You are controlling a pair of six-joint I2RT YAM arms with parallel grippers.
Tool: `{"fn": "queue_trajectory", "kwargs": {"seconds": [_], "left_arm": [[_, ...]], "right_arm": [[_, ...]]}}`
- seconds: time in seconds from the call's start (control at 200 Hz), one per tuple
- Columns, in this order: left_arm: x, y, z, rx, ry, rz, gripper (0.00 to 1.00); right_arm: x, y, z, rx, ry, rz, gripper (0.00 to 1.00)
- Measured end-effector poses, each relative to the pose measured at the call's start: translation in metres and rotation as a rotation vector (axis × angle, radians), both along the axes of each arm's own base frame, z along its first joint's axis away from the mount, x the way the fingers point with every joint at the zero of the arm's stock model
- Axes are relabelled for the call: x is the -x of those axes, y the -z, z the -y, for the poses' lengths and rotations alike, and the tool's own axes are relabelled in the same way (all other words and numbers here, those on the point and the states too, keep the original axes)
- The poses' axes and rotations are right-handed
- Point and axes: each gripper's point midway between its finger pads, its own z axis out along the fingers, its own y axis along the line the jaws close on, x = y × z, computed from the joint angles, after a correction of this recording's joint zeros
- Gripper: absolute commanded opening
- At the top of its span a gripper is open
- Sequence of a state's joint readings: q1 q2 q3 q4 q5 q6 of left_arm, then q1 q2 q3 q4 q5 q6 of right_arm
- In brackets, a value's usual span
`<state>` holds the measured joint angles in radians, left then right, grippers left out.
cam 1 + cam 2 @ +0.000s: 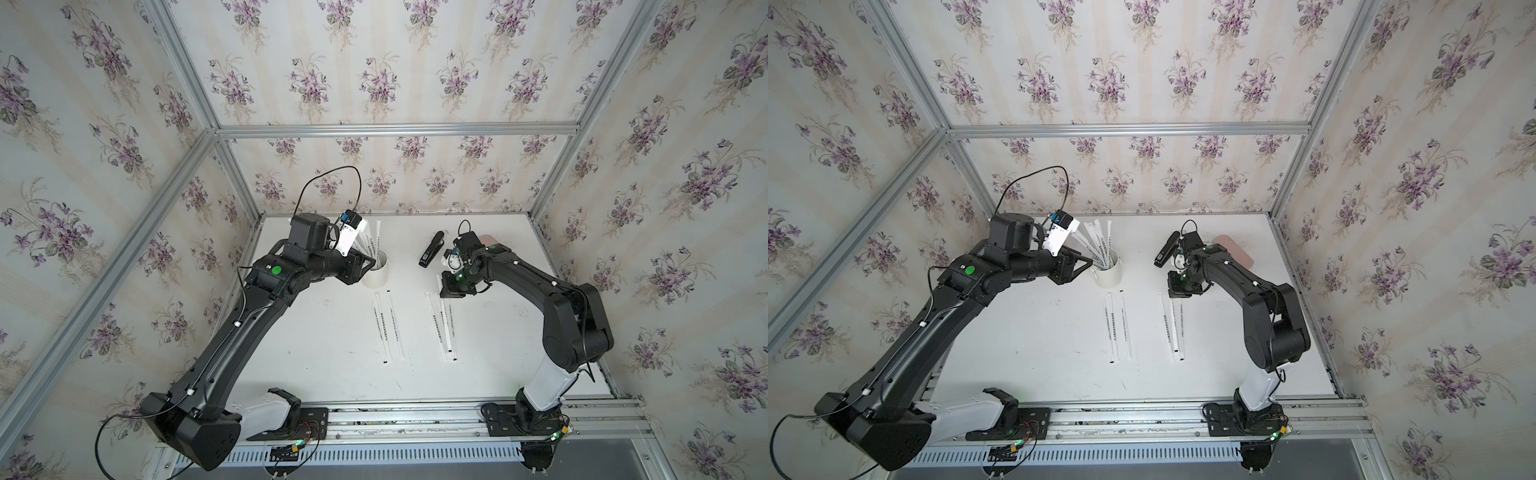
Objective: Take the straws out of the storage container
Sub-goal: Place the straw at the center of the board.
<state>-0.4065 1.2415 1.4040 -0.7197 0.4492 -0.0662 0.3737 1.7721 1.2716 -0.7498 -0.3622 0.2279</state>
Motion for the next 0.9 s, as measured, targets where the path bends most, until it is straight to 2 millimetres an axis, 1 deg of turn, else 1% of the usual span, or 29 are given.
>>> {"fn": "queue_trajectory", "kwargs": {"seconds": [0.185, 0.31, 0.44, 0.599, 0.899], "left_arm": [[0.0, 0.005, 0.0, -0.009, 0.004, -0.008, 0.49], [0.001, 0.007, -0.001, -0.013, 0.005, -0.012, 0.49], [0.001, 0.008, 0.0, -0.015, 0.006, -0.013, 0.48], [0.0, 0.01, 0.0, -0.017, 0.006, -0.02, 0.49], [-0.004, 0.018, 0.002, -0.026, 0.006, -0.041, 0.48]], "right_arm": [[-0.002, 0.018, 0.0, 0.013, 0.001, -0.031, 0.01], [-0.001, 0.025, 0.002, 0.028, 0.003, -0.046, 0.04], [0.0, 0.027, 0.003, 0.034, 0.004, -0.049, 0.1], [0.001, 0.028, 0.004, 0.04, 0.001, -0.05, 0.15], [0.002, 0.024, 0.007, 0.05, -0.01, -0.031, 0.18]]}}
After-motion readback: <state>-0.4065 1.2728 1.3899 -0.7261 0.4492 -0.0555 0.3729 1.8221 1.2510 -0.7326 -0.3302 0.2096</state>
